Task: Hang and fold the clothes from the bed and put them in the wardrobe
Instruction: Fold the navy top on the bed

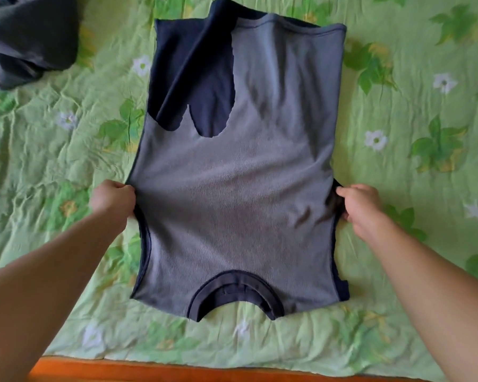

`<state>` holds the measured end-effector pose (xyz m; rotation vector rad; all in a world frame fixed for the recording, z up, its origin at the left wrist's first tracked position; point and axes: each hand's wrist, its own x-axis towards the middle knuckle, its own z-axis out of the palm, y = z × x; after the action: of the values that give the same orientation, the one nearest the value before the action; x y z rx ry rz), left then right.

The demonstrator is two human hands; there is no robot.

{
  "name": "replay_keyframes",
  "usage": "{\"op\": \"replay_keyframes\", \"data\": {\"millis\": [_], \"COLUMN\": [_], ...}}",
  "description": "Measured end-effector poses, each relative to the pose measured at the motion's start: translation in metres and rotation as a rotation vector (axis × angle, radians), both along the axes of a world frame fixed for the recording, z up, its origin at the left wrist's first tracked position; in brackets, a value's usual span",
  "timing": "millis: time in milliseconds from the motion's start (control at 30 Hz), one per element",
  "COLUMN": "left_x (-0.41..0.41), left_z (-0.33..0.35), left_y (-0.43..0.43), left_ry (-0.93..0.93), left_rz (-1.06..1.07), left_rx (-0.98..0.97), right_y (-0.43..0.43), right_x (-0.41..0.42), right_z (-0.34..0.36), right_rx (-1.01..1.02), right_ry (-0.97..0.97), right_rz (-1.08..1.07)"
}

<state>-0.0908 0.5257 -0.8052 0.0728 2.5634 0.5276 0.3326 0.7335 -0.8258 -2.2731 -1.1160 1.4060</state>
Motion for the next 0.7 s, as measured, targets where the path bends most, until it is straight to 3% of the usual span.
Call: {"op": "replay_keyframes", "data": {"millis": [67, 167, 300, 533, 633, 700], "left_x": [0.003, 0.005, 0.0, 0.012, 0.006, -0.001], "left_z": [0.006, 0.01, 0.008, -0.001, -0.009, -0.011], "left_y": [0.008, 0.023, 0.035, 0.088, 0.116, 0.137], "left_ry": [0.072, 0.093, 0.055, 0.371, 0.395, 0.413], "left_rz": [-0.178, -0.386, -0.439, -1.111, -1.166, -1.145], "left_rx": [-0.118, -0.146, -0.157, -0.132, -0.173, -0.165], "right_y": [0.004, 0.009, 0.017, 0.057, 0.077, 0.096], "right_x": [-0.005, -0.011, -0.016, -0.069, -0.084, -0.093], "right_z": [0.003, 0.007, 0.01, 0.018, 0.014, 0.011], "right_rx": [-0.037, -0.015, 0.029, 0.466, 0.466, 0.455], "right_ry": [-0.009, -0.007, -0.196, -0.419, -0.594, -0.598], "right_rz": [0.046, 0.066, 0.296, 0.79, 0.997, 1.002]}}
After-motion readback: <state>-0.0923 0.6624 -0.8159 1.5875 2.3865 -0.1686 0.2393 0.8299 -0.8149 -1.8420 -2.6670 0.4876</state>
